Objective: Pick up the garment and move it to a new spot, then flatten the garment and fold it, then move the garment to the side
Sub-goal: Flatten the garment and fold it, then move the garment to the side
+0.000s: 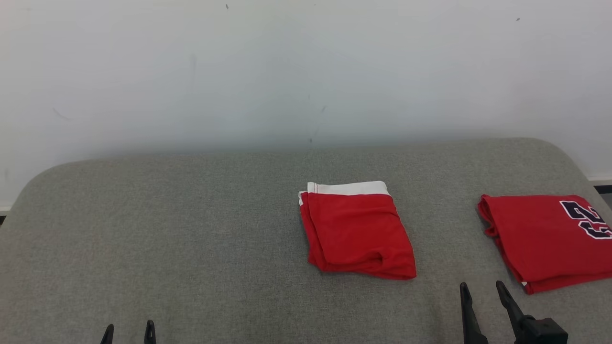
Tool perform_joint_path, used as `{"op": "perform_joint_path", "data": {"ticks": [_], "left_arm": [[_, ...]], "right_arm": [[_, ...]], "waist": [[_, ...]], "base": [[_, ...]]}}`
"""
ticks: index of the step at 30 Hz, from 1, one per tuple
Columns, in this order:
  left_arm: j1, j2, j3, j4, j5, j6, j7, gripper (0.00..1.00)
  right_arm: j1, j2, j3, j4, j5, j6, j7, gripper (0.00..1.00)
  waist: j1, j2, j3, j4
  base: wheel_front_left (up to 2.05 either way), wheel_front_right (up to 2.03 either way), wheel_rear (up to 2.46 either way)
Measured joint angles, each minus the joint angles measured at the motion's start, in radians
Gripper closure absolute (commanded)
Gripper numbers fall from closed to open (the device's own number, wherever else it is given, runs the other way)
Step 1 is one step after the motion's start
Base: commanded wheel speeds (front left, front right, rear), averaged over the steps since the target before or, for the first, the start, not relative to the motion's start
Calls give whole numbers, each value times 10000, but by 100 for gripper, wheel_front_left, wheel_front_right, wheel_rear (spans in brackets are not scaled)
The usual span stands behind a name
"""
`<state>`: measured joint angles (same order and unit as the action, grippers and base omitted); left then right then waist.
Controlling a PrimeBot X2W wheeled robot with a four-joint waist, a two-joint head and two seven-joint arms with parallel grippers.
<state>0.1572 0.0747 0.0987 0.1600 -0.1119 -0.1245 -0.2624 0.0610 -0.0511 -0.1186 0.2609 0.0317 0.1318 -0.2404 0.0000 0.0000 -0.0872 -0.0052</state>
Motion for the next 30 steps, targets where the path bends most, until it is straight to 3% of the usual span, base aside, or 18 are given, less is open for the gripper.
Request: {"op": "perform_joint_path", "data": {"ticks": [30], "left_arm": [[-263,224,-303,-211,-123,-48,0,0]], "right_arm": [[-112,0,-276,-596,616,0,391,0]], "waist": [[0,0,197,140]], "base": [[0,0,0]]}}
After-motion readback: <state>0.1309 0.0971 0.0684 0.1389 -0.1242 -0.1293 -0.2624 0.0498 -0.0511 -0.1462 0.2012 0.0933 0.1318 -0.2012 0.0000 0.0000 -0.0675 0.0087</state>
